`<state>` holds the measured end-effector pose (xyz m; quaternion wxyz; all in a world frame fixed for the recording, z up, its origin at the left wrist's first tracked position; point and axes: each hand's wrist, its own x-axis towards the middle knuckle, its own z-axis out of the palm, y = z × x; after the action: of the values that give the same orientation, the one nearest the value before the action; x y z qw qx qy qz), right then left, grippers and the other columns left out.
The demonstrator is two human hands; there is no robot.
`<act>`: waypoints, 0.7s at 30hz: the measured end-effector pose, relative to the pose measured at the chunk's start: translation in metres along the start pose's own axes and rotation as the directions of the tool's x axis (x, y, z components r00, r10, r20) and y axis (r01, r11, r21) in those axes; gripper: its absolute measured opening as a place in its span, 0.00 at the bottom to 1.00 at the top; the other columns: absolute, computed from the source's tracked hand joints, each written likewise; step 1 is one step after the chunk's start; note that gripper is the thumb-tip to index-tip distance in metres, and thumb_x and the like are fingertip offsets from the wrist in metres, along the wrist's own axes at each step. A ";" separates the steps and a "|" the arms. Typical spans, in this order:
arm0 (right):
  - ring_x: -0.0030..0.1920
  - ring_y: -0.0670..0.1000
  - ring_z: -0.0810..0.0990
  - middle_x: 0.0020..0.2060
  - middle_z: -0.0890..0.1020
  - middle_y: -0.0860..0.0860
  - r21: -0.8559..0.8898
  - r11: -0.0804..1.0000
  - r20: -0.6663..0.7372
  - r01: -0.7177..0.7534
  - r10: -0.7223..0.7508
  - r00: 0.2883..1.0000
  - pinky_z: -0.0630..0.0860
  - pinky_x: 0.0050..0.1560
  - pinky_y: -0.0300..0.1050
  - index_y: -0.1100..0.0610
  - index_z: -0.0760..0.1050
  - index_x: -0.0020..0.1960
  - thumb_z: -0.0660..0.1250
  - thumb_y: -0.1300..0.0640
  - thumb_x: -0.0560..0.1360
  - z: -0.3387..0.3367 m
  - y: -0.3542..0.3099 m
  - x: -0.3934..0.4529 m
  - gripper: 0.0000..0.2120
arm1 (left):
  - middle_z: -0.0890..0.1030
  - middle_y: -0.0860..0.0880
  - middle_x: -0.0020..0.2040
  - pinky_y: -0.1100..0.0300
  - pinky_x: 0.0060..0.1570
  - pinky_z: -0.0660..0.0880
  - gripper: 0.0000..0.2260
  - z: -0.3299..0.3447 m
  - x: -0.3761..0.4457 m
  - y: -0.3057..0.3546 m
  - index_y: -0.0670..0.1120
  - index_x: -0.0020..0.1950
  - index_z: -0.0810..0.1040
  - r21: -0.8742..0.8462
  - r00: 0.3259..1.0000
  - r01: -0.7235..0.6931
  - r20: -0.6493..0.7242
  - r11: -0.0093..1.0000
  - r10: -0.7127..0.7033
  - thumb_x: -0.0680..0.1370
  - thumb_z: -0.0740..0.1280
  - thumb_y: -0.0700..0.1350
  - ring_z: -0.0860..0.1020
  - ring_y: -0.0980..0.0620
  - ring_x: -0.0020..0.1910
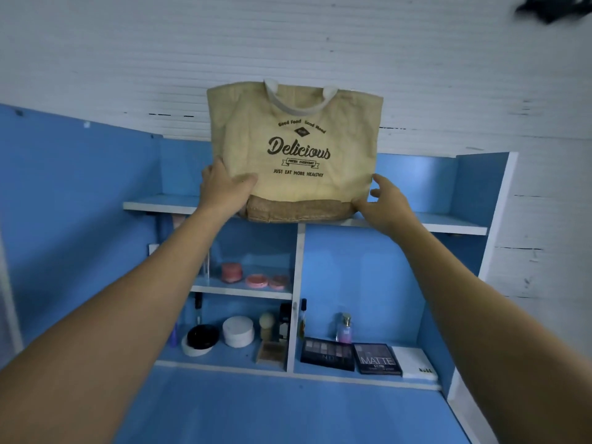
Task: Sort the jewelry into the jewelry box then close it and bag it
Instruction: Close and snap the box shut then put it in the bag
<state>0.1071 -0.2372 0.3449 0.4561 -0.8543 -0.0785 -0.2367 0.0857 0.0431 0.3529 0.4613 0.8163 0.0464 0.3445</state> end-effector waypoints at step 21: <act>0.49 0.40 0.80 0.59 0.81 0.46 0.147 0.983 -0.144 0.111 -0.089 0.985 0.74 0.36 0.35 0.48 0.64 0.77 0.71 0.57 0.74 -0.028 -0.012 -0.032 0.33 | 0.80 0.53 0.56 0.57 0.55 0.77 0.20 -0.013 -0.027 0.021 0.53 0.67 0.72 -0.089 0.946 -0.313 -0.112 0.946 0.303 0.75 0.65 0.48 0.78 0.54 0.54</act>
<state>0.0652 -0.2504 0.3517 0.5129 -0.7929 -0.1079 -0.3107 0.0525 0.0300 0.3594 0.4414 0.7704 -0.0777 0.4535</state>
